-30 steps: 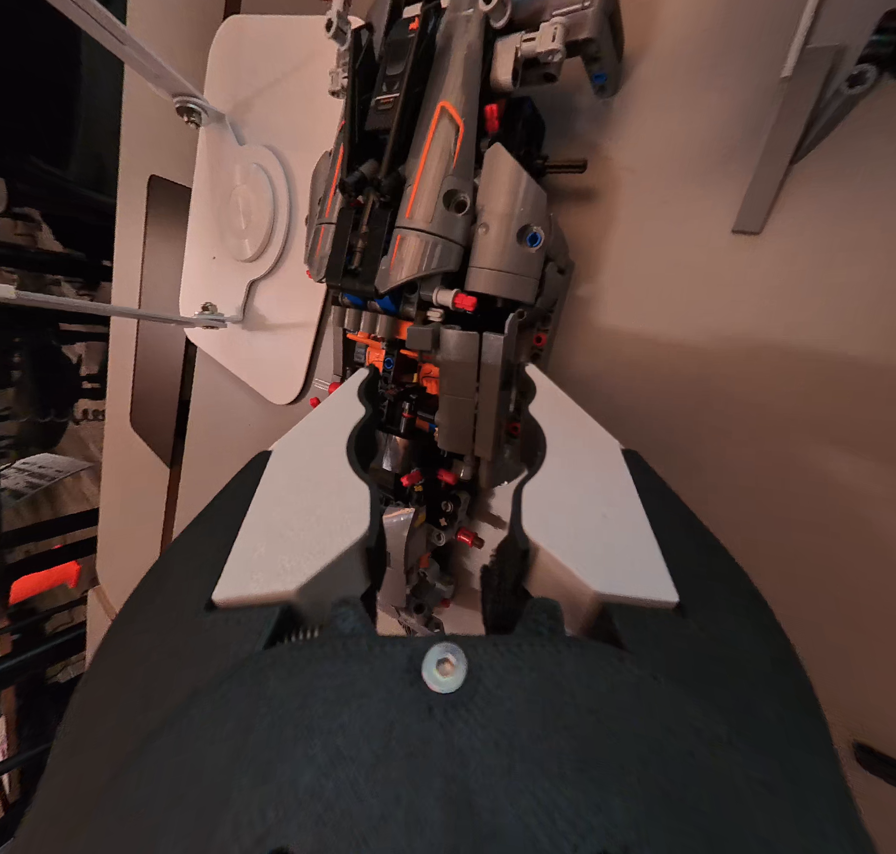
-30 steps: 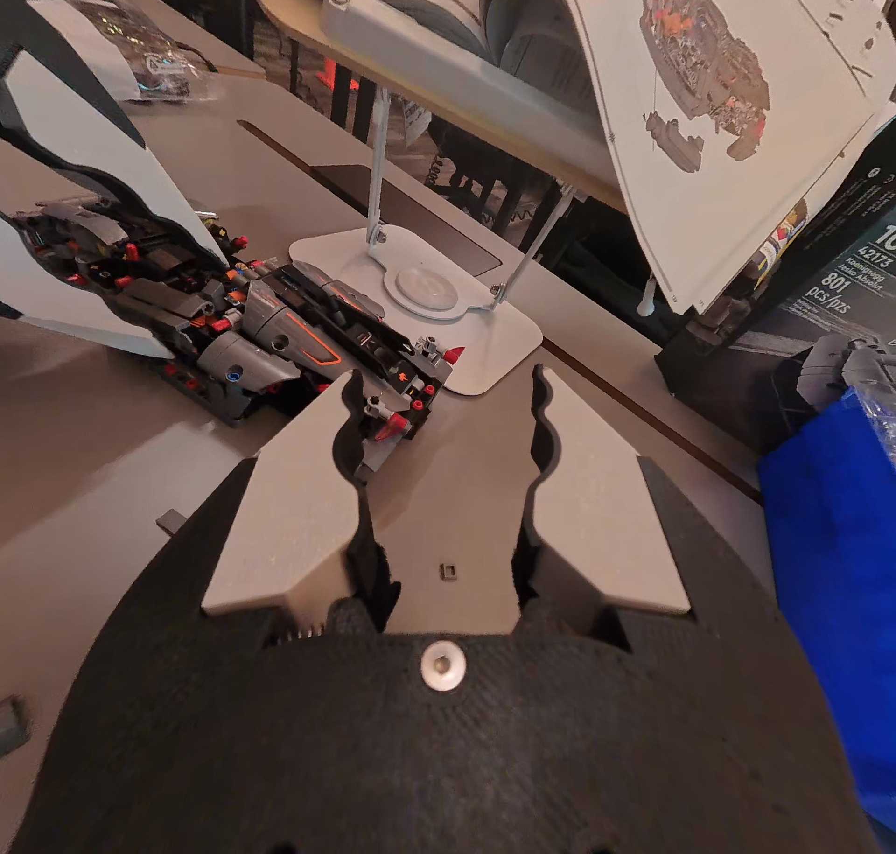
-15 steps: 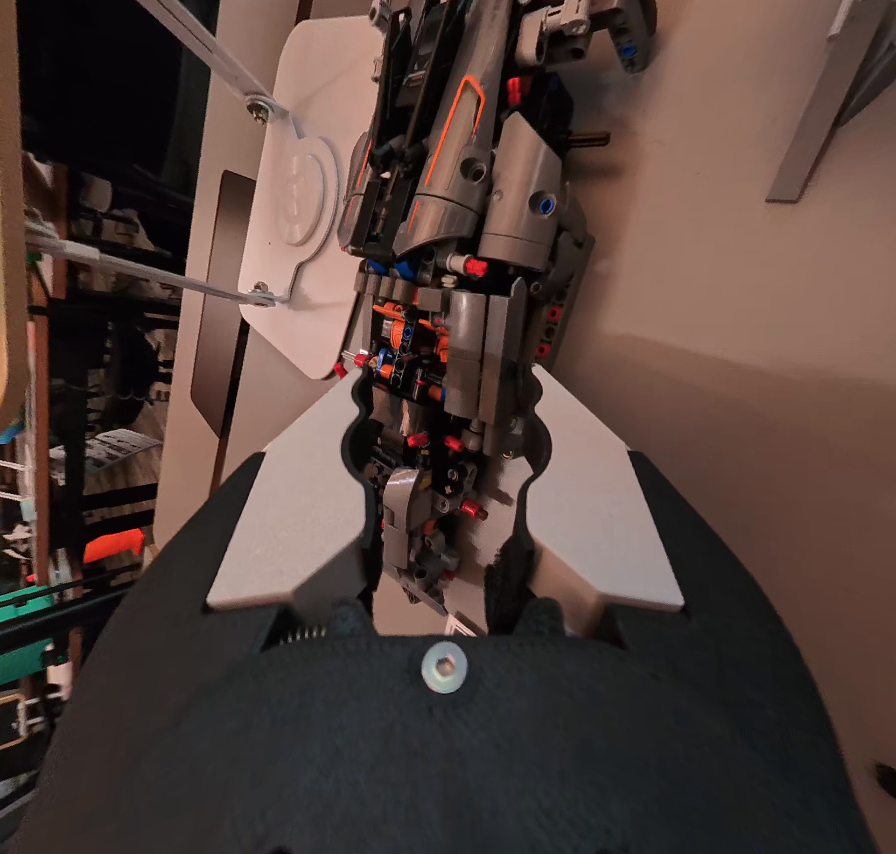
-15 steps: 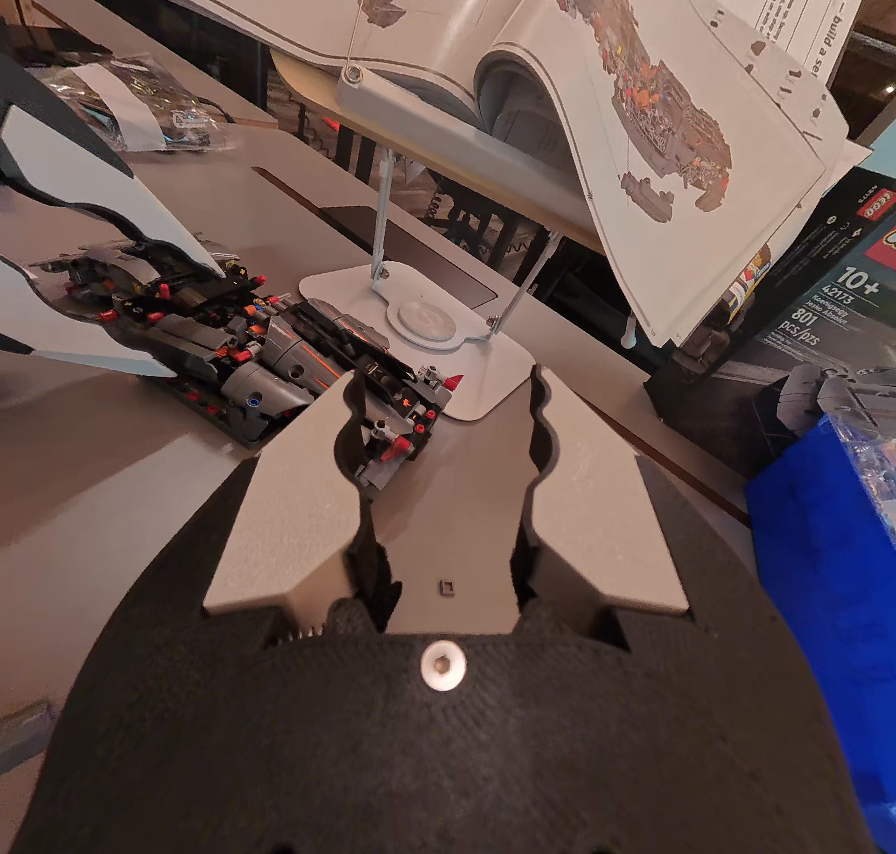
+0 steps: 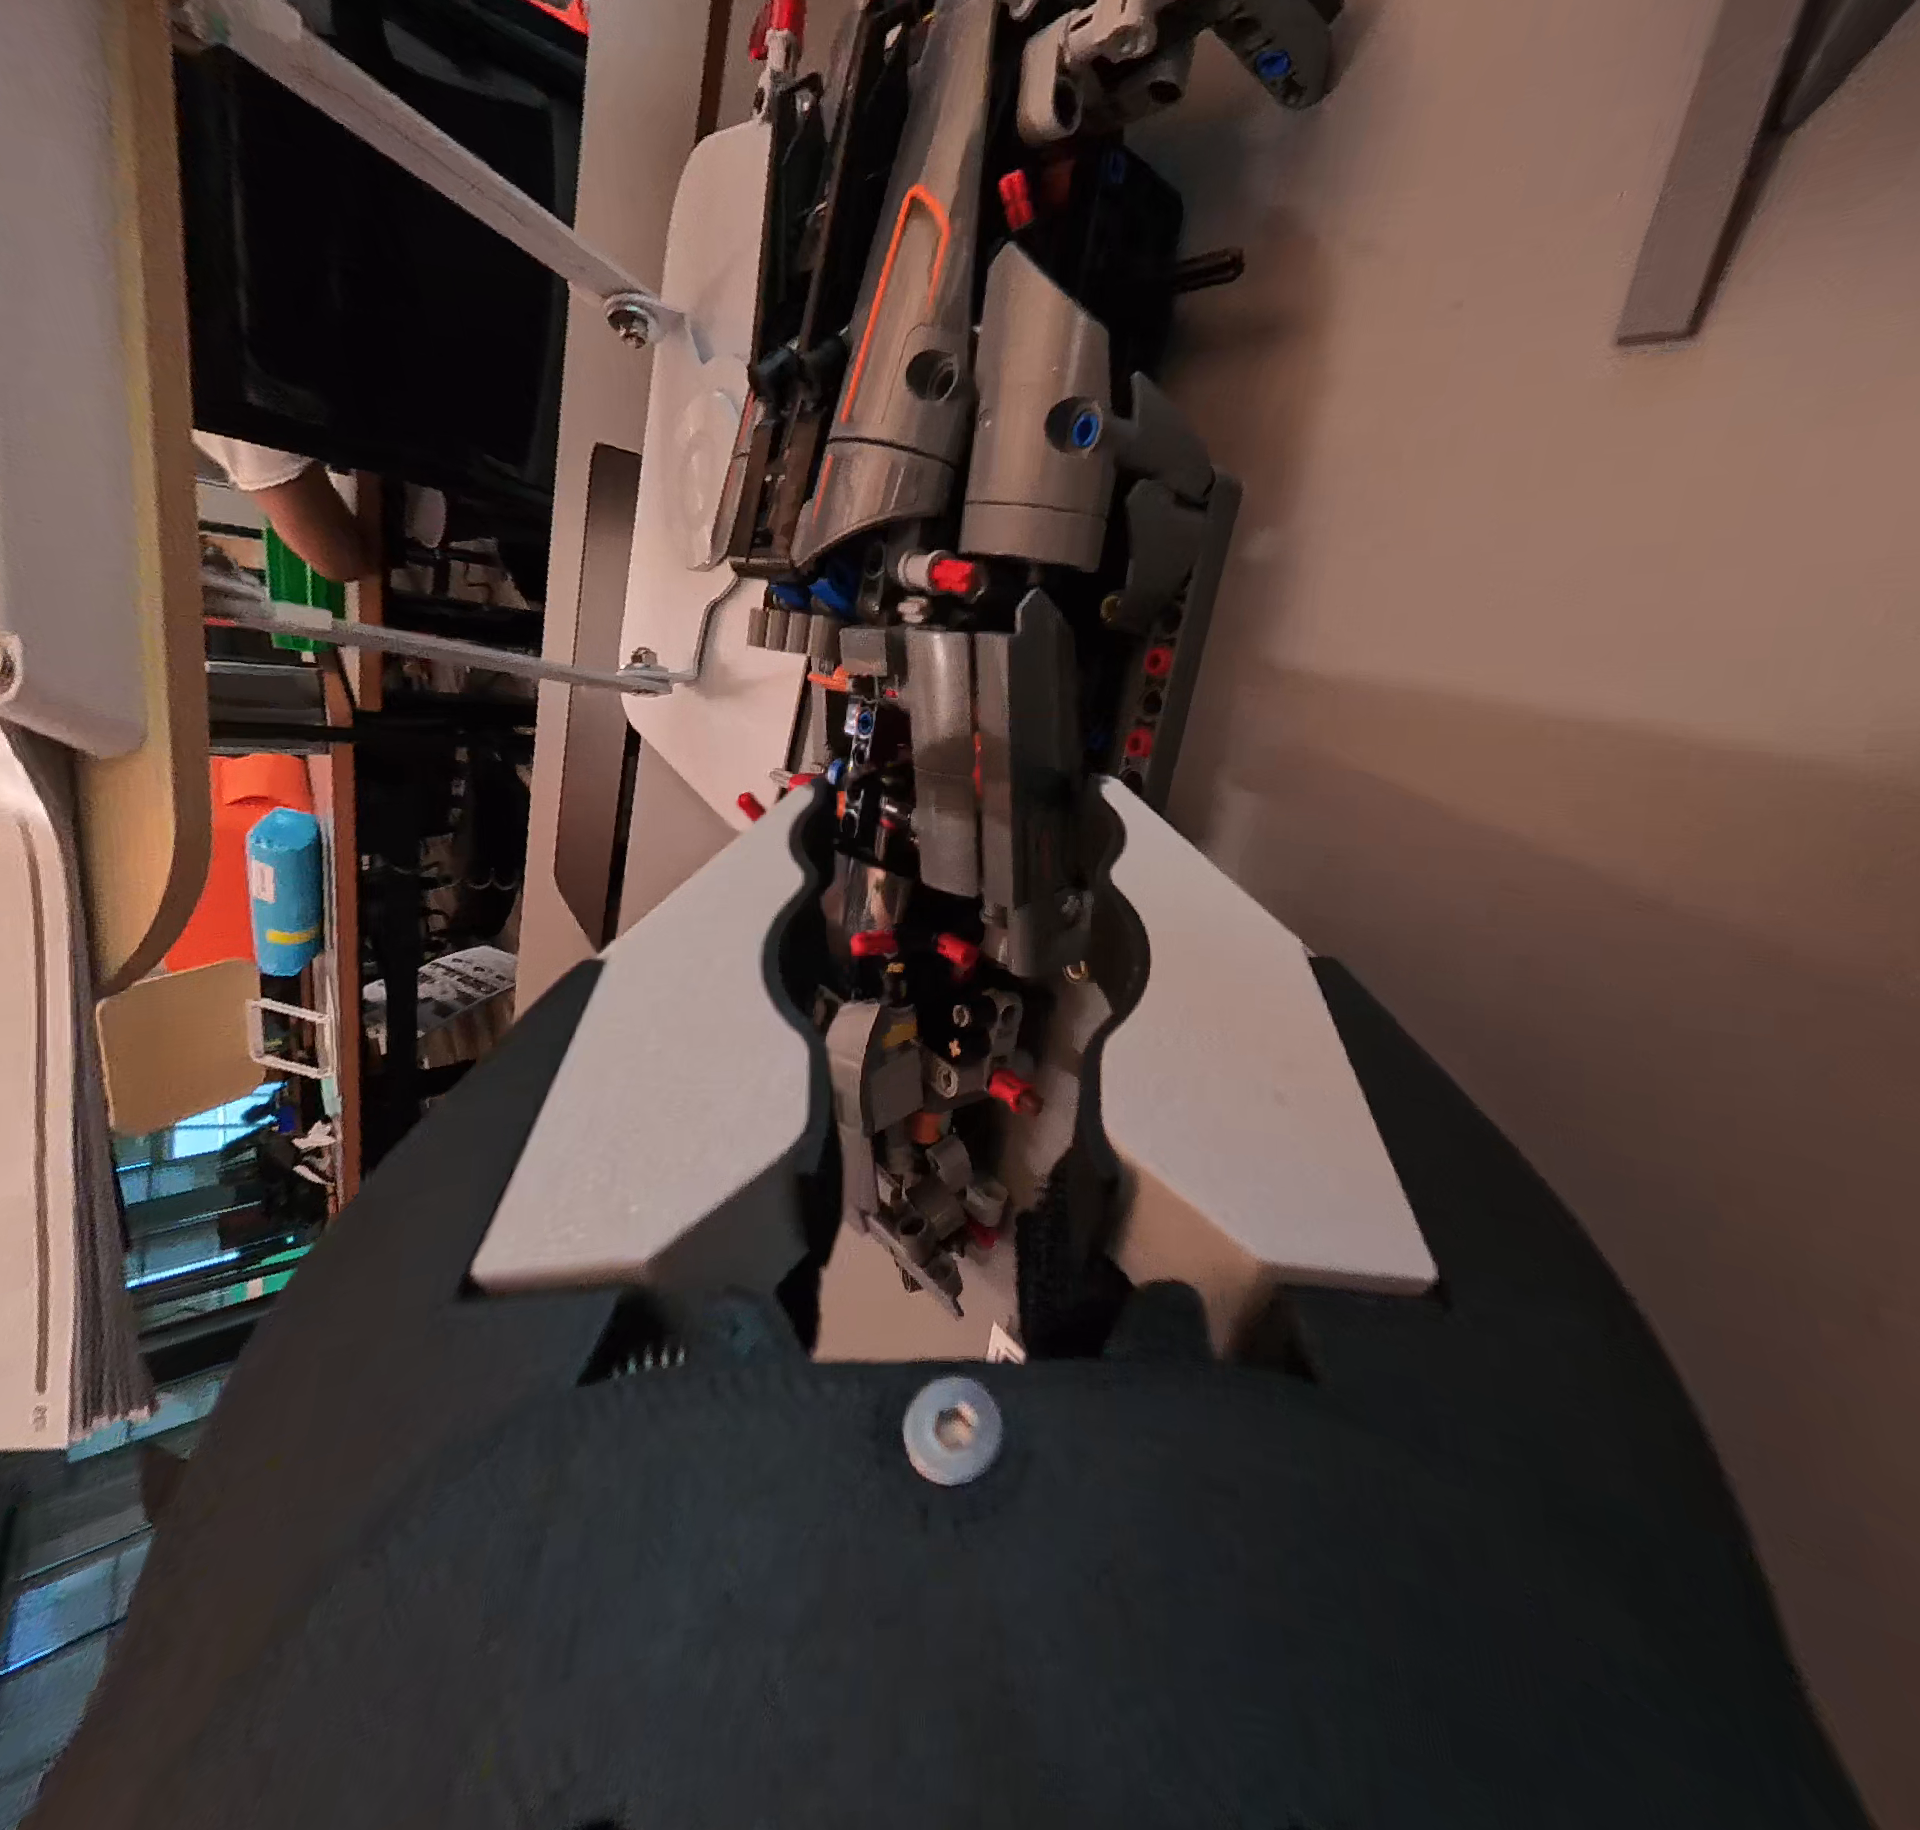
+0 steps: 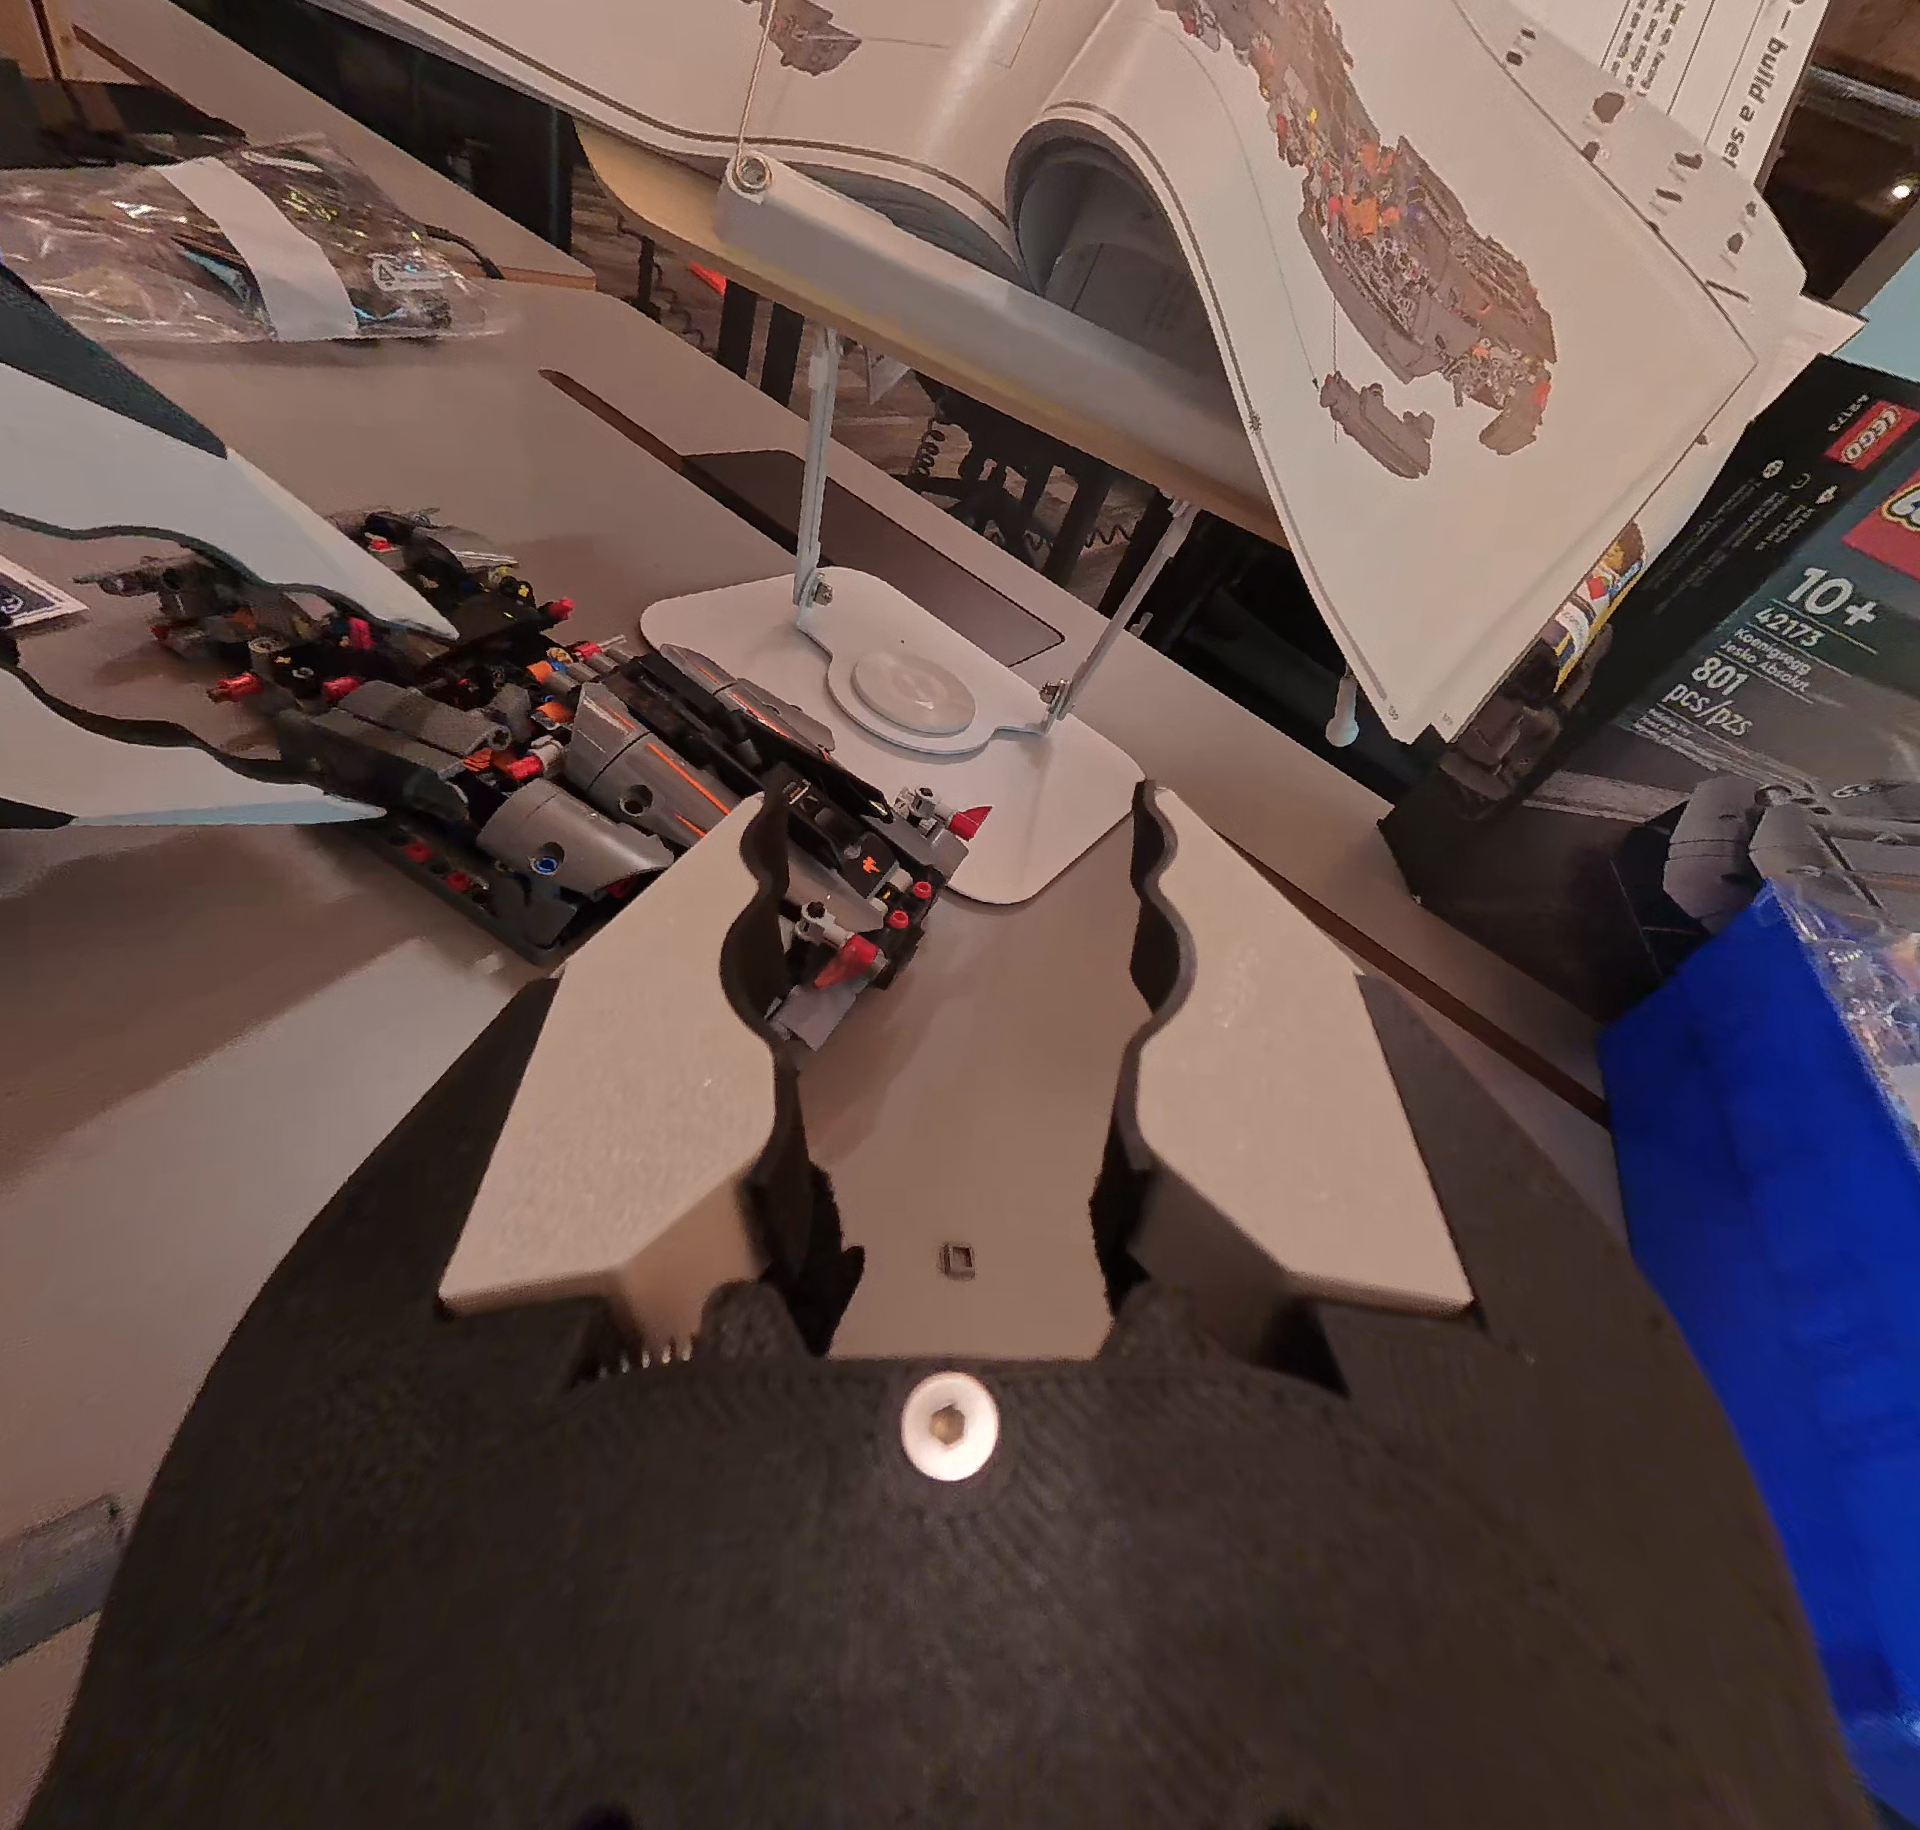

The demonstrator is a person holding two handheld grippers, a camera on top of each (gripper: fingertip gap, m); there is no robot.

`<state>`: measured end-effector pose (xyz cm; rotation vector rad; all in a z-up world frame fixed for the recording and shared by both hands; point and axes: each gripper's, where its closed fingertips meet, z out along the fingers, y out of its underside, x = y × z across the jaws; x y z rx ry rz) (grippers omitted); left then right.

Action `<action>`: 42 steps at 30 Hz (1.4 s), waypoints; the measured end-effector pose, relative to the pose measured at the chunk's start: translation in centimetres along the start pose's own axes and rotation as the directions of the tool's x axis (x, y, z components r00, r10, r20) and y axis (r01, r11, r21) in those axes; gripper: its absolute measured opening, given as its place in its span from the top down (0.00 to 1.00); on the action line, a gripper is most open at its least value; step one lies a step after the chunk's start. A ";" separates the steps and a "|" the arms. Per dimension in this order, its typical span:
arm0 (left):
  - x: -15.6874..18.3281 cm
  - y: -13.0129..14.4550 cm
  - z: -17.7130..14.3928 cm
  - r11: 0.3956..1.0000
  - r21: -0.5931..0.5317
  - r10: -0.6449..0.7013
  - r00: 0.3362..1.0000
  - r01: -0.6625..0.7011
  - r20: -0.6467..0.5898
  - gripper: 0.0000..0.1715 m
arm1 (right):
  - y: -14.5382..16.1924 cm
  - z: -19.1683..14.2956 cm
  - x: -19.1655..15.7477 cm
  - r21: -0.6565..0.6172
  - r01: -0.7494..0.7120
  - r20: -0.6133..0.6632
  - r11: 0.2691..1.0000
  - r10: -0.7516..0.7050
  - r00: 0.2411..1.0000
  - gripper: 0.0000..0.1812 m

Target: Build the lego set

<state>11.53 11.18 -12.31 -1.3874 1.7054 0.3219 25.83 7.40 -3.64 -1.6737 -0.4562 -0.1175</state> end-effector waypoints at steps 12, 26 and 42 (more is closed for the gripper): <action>0.7 0.7 0.2 0.997 -0.002 0.080 0.996 -0.080 0.029 0.78 | -0.2 -0.1 0.0 0.007 -0.009 0.006 1.000 0.009 1.000 0.65; 0.7 0.5 -0.1 0.993 0.020 0.112 0.993 -0.113 0.039 0.83 | -0.2 0.0 -0.1 0.007 -0.010 0.012 1.000 0.010 1.000 0.65; 0.6 -1.8 0.2 0.993 0.040 0.111 0.993 -0.113 0.050 0.85 | -0.2 -0.1 0.0 0.011 -0.014 0.014 1.000 0.014 1.000 0.65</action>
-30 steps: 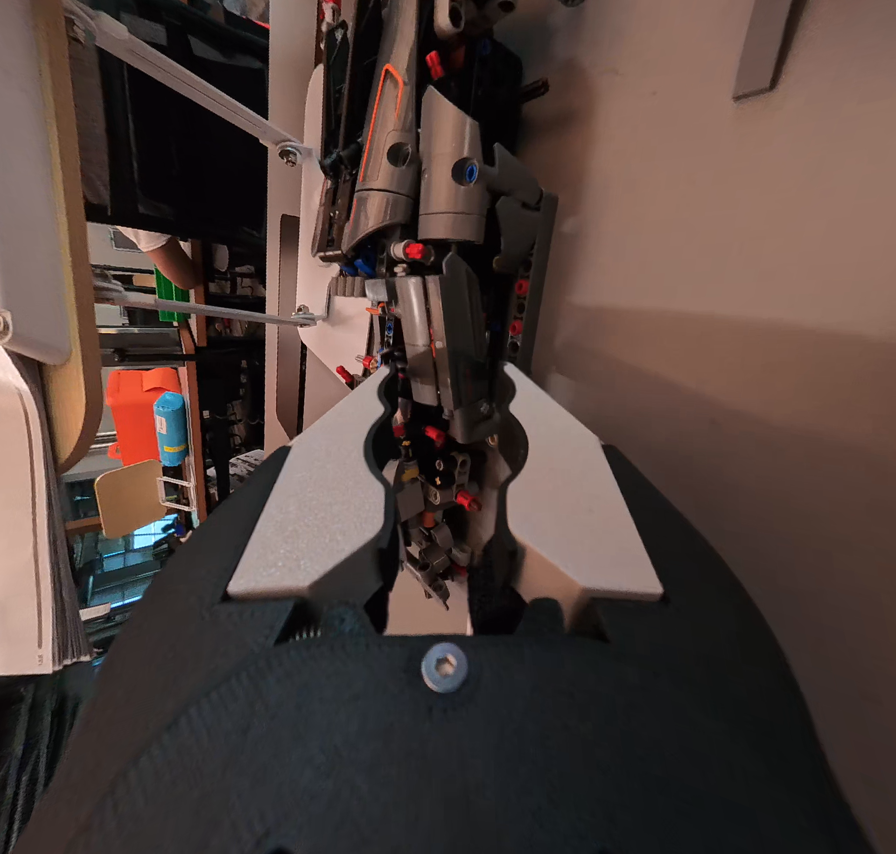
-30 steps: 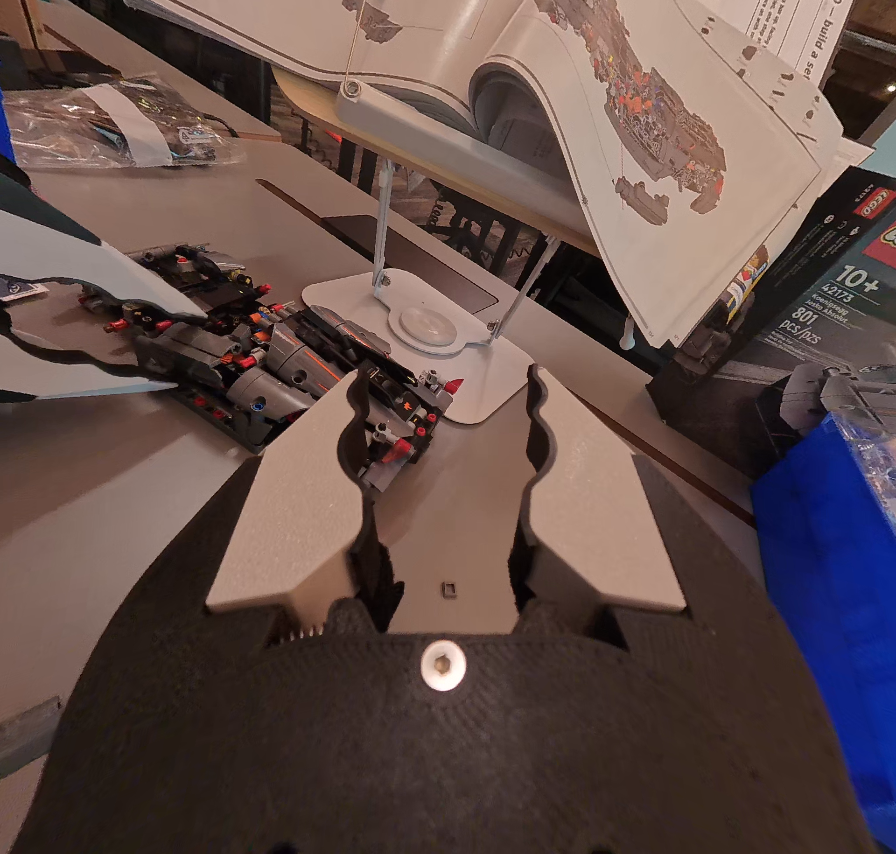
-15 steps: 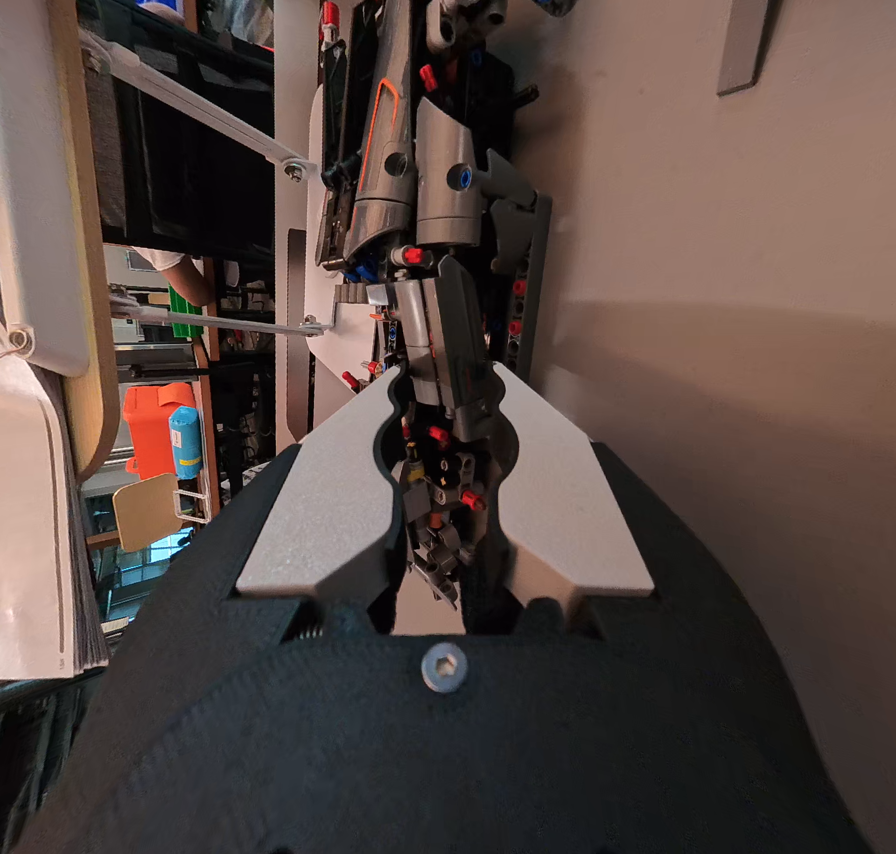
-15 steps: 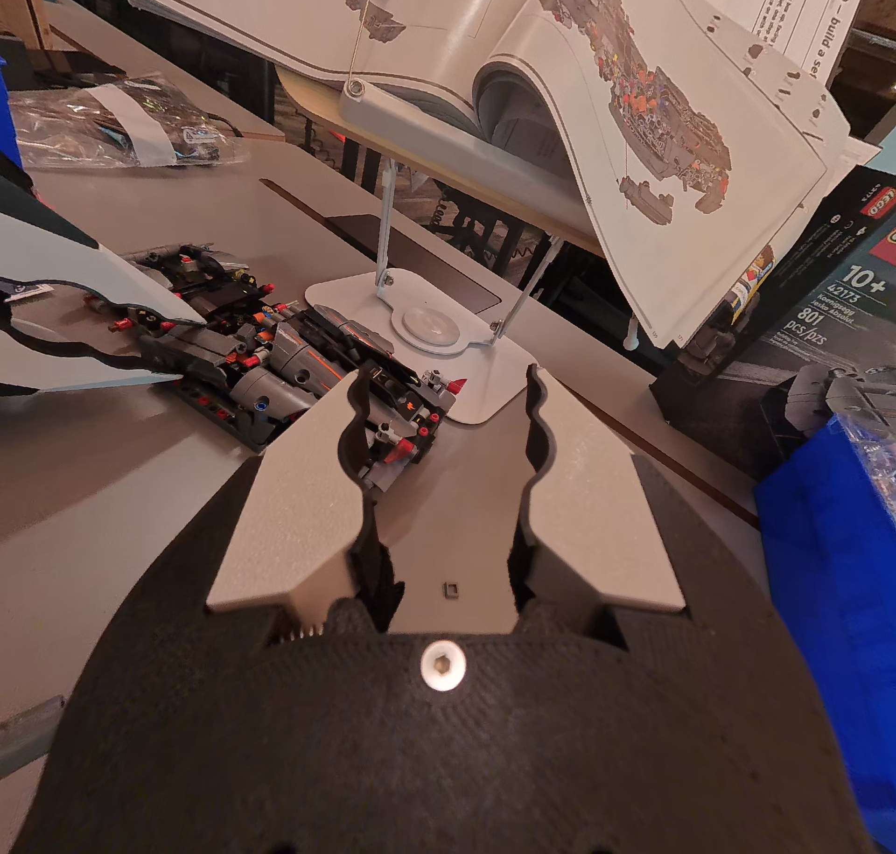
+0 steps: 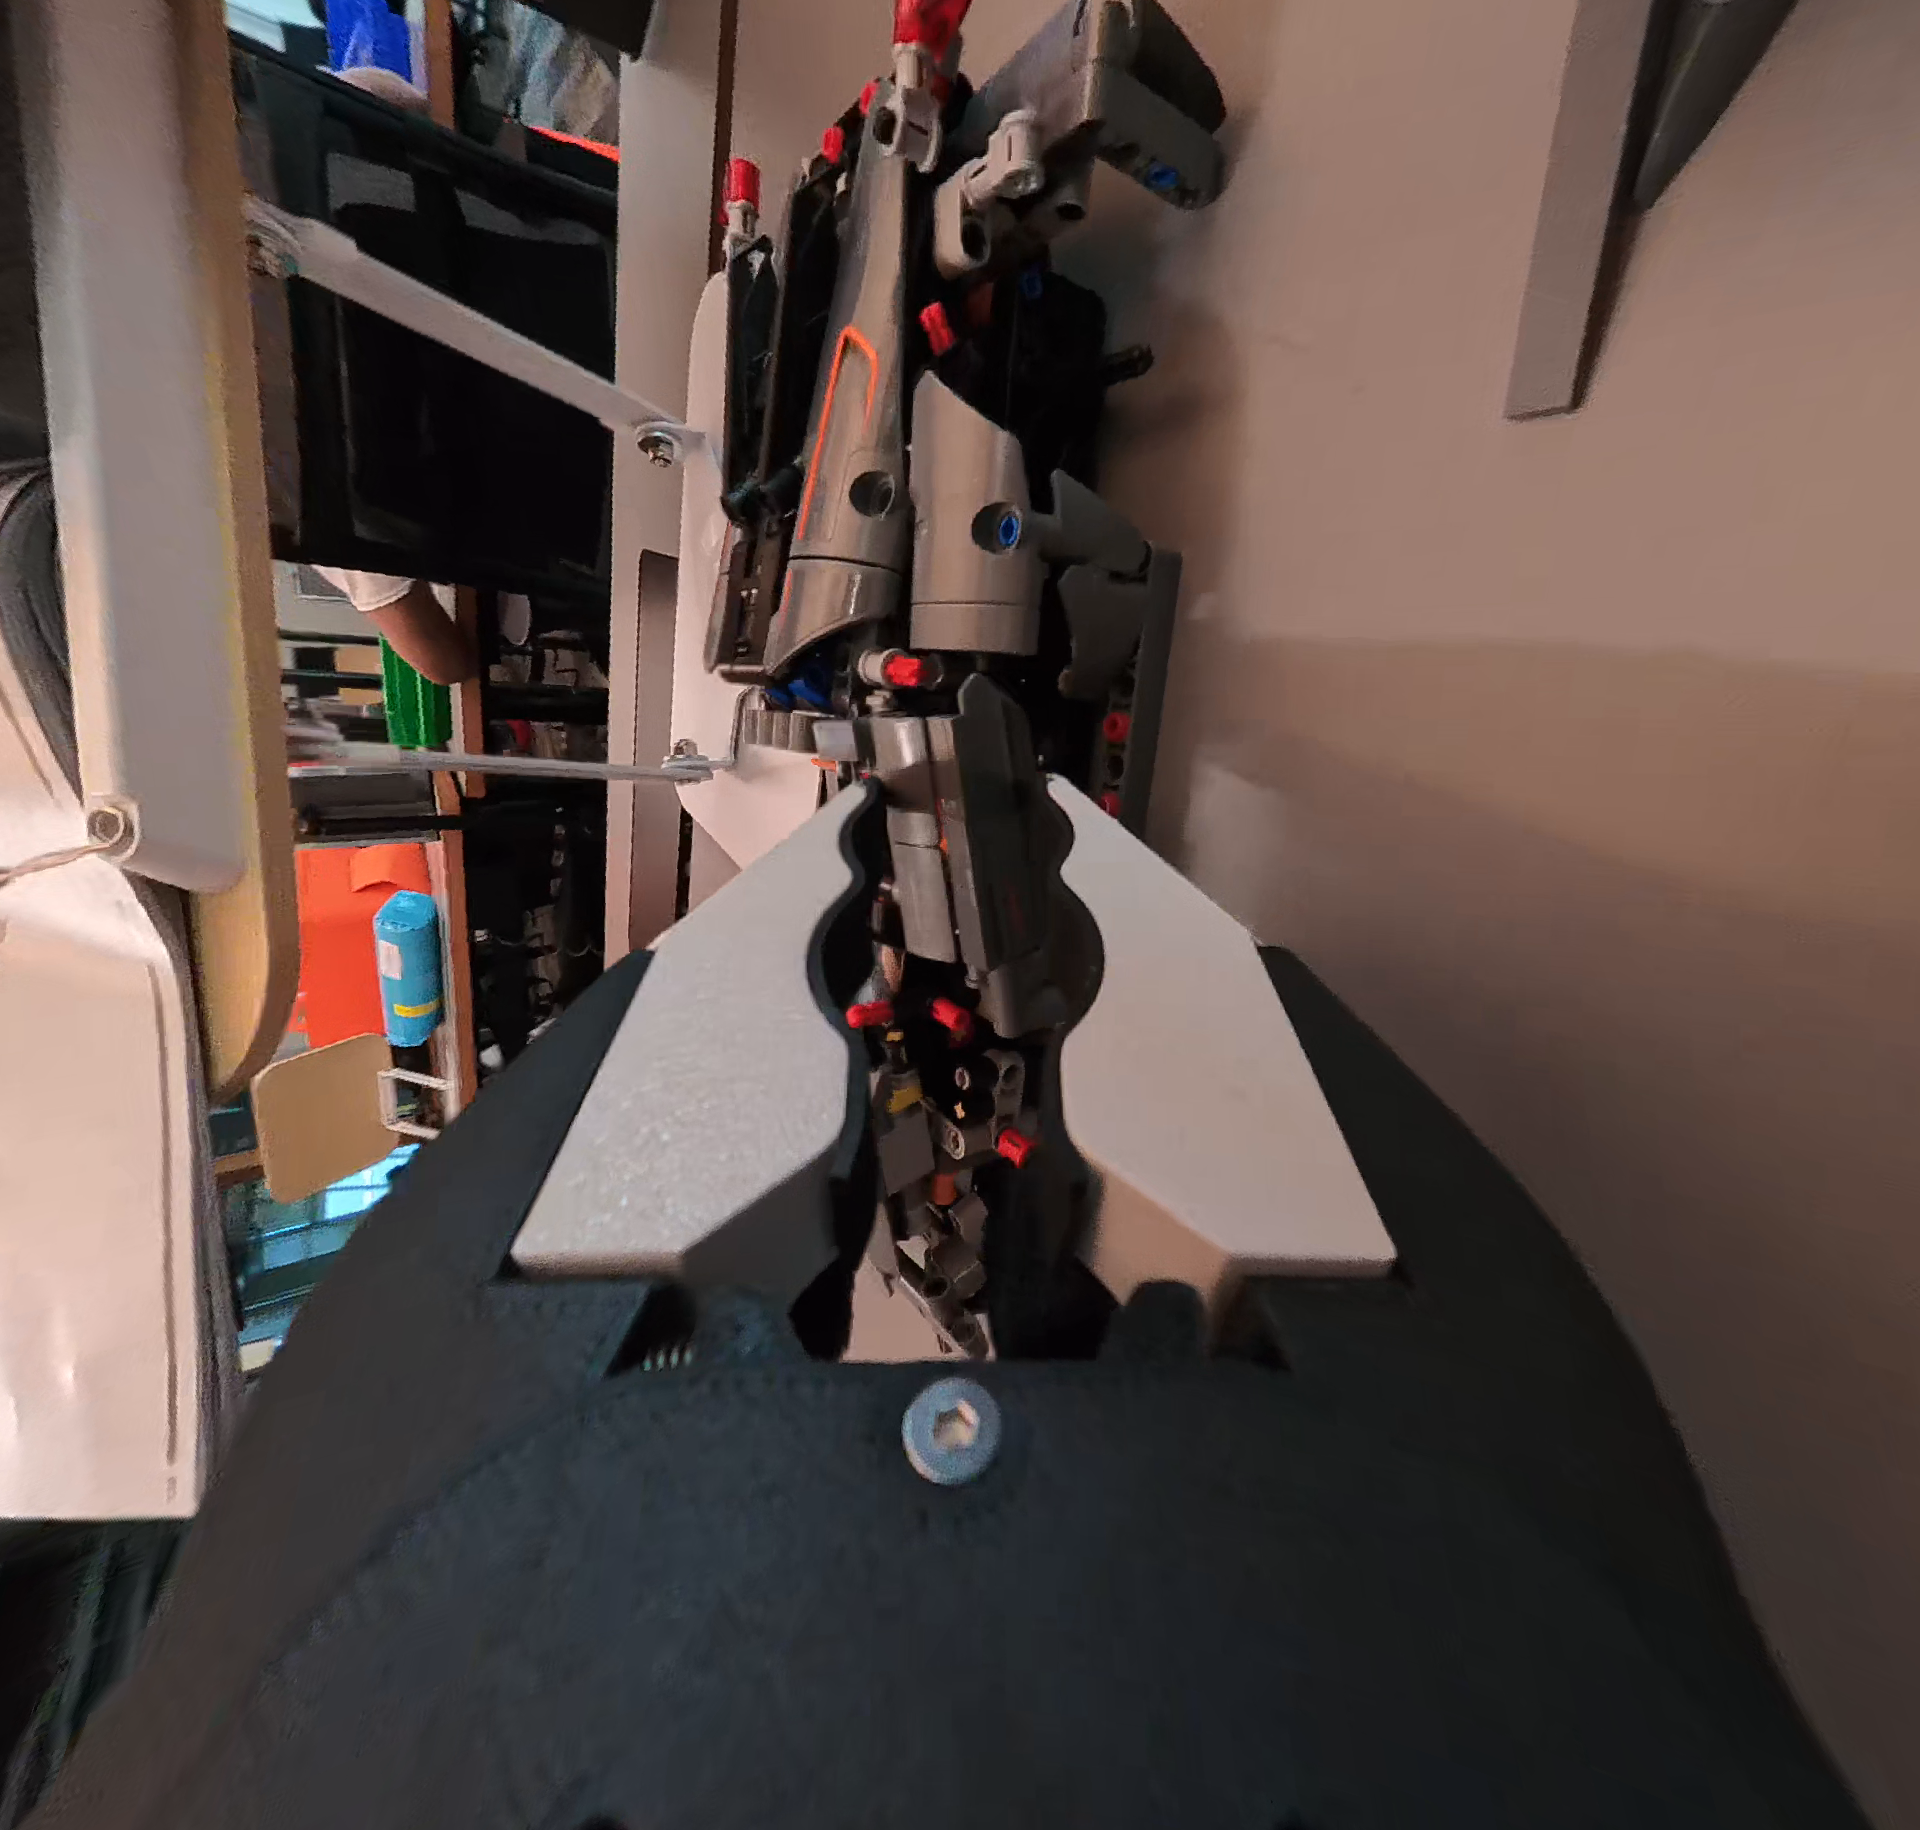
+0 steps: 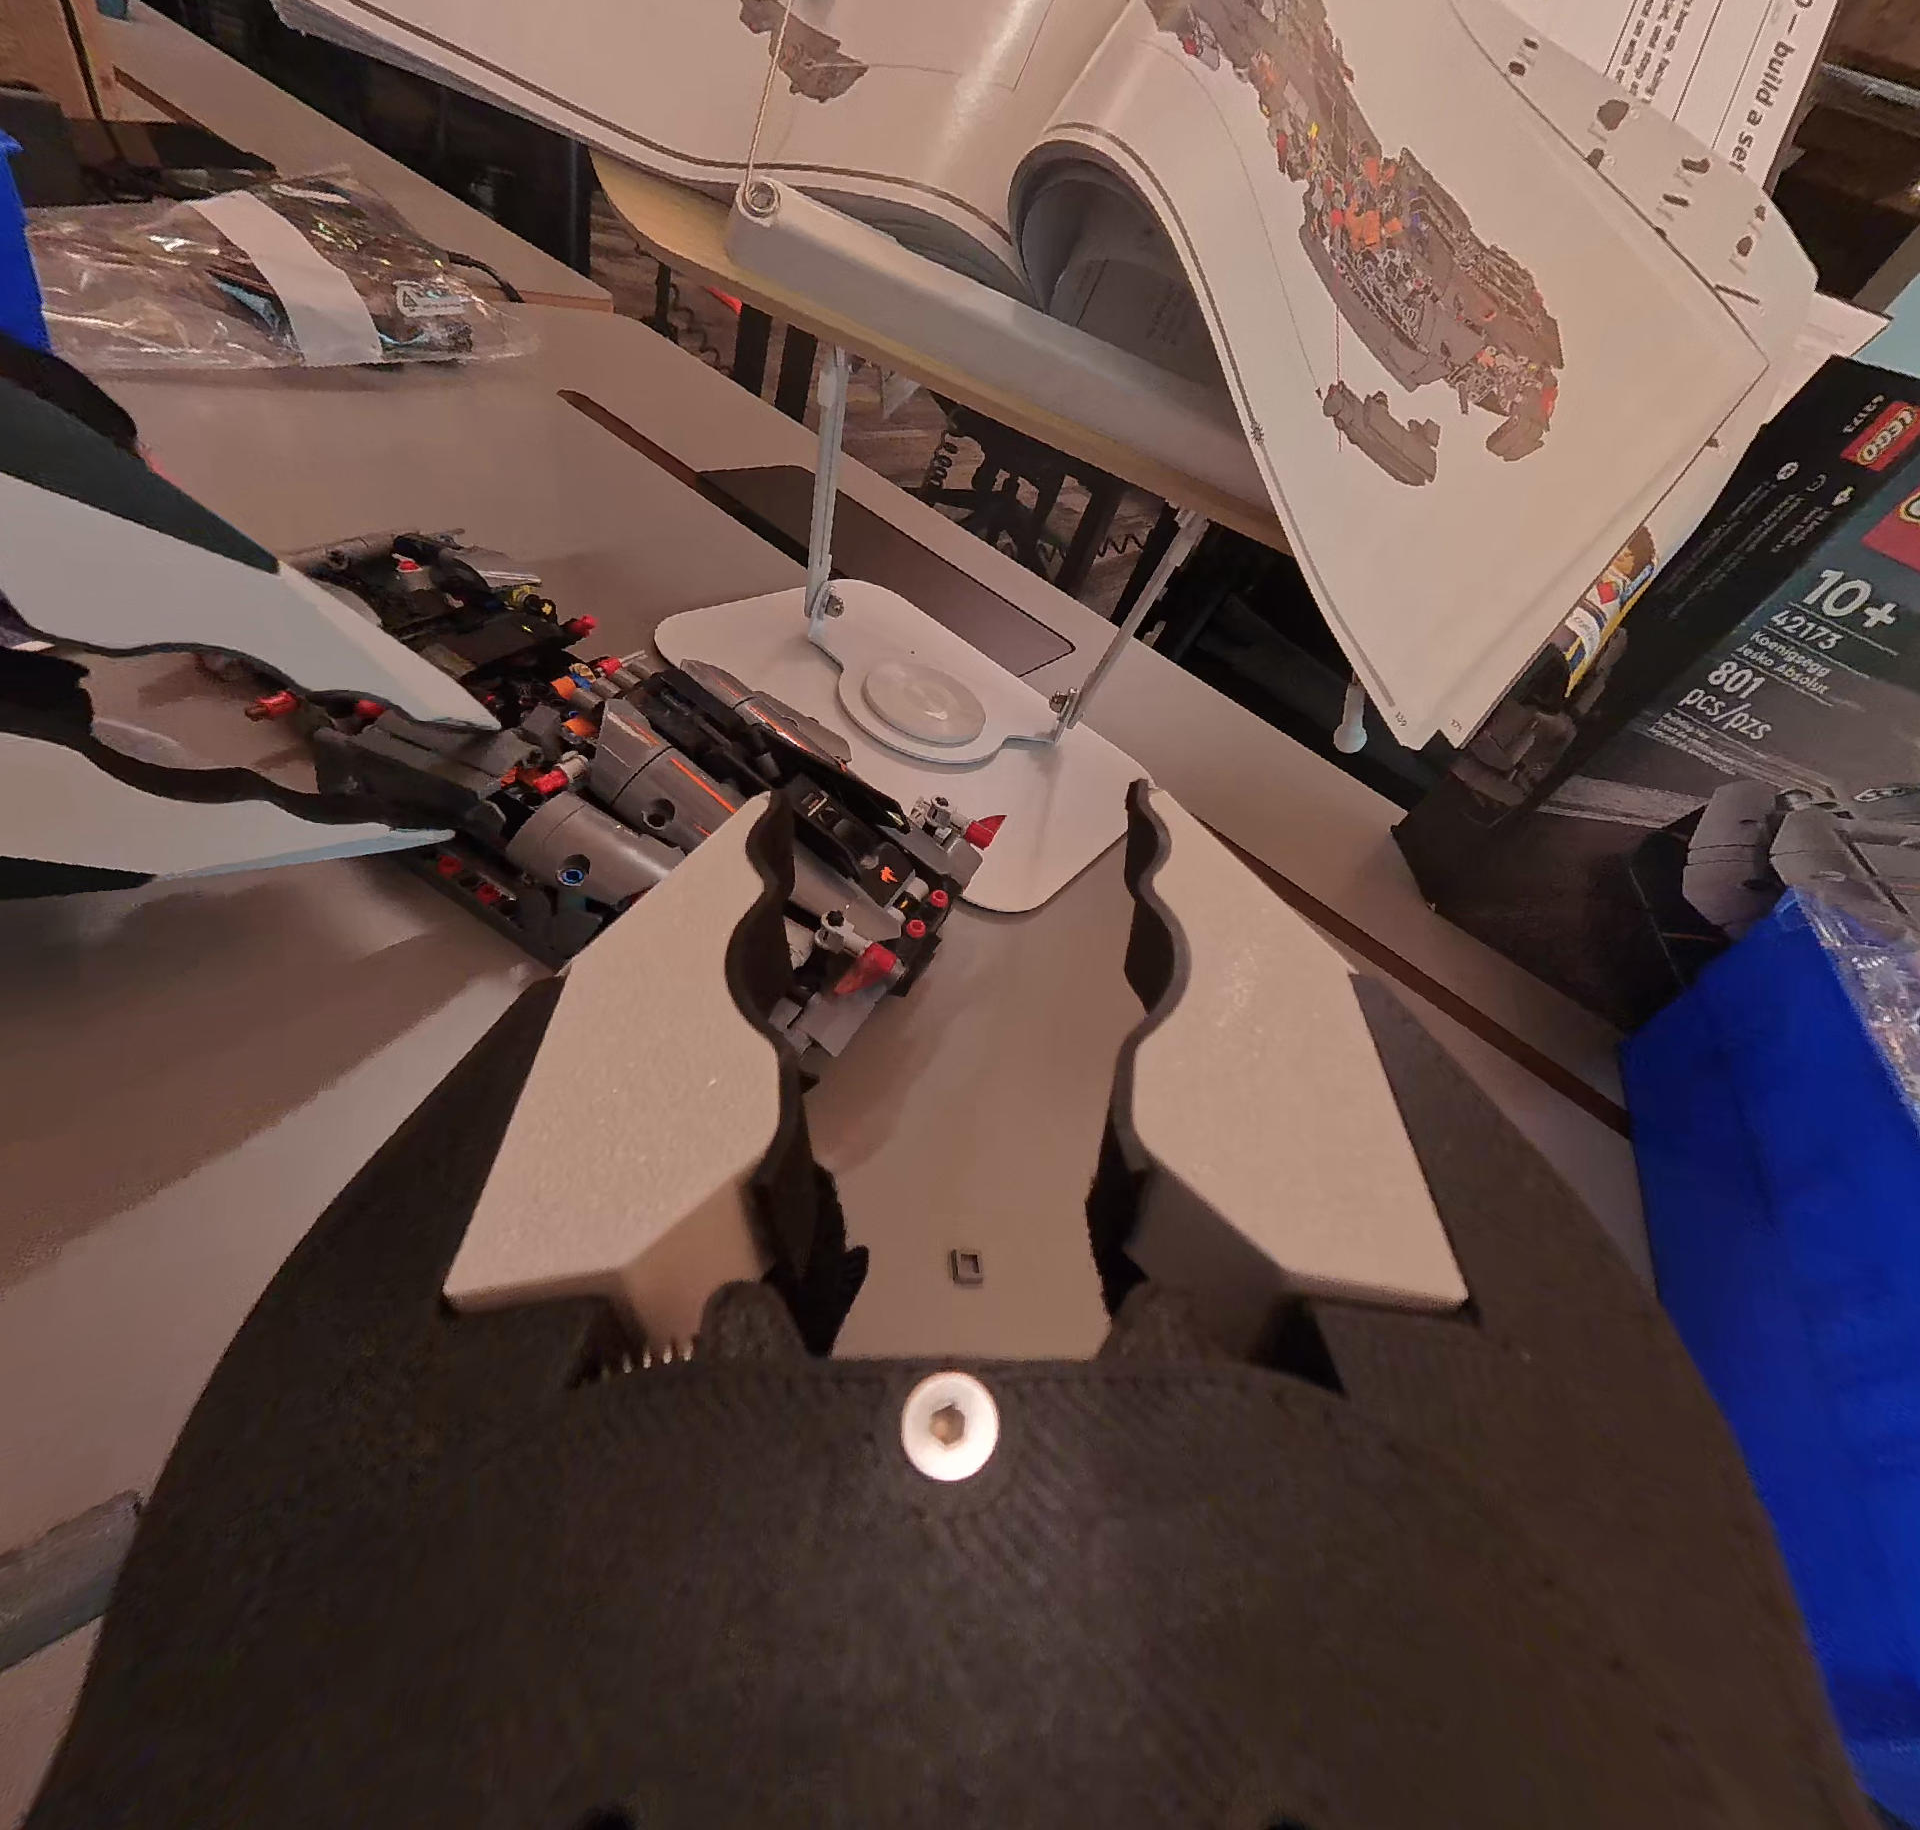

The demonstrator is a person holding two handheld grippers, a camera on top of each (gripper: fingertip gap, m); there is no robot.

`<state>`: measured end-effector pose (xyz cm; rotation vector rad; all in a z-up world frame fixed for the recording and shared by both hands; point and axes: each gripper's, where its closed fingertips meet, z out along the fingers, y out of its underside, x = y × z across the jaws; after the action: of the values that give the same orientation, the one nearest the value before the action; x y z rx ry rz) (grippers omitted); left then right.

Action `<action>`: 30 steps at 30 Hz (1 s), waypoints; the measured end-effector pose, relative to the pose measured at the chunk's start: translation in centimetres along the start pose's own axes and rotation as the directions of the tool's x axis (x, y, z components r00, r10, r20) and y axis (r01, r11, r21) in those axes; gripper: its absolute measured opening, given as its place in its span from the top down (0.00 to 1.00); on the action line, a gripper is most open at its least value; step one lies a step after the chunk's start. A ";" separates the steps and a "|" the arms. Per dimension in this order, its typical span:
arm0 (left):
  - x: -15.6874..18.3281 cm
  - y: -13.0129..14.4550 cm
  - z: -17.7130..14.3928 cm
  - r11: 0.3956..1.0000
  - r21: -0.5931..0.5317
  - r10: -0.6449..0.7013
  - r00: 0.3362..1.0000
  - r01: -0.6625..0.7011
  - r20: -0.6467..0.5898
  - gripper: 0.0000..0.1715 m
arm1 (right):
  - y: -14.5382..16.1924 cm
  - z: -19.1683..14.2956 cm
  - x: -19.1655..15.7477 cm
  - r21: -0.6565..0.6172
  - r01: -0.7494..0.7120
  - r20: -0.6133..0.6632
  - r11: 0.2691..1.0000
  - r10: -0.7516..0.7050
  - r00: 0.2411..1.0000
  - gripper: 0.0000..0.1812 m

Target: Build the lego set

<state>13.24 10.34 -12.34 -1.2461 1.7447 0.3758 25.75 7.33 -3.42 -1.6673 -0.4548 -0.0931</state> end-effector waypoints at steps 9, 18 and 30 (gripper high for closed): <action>0.0 -0.6 -0.1 0.999 0.010 0.045 0.998 -0.045 0.039 0.87 | -0.1 -0.1 0.1 0.005 -0.002 -0.001 1.000 0.002 1.000 0.66; -3.4 4.1 -4.0 0.973 0.012 -0.232 0.968 0.232 0.095 0.79 | -0.6 -0.6 0.8 0.039 -0.056 0.001 0.998 0.056 0.998 0.66; -3.3 10.1 -5.2 0.782 -0.093 -0.620 0.784 0.616 -0.023 0.73 | 0.9 -0.3 1.7 0.027 -0.193 0.028 0.981 0.192 0.981 0.66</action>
<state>2.08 13.12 -9.45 -1.8157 1.2614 0.0191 27.72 7.35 -3.65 -1.6766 -0.3102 0.0775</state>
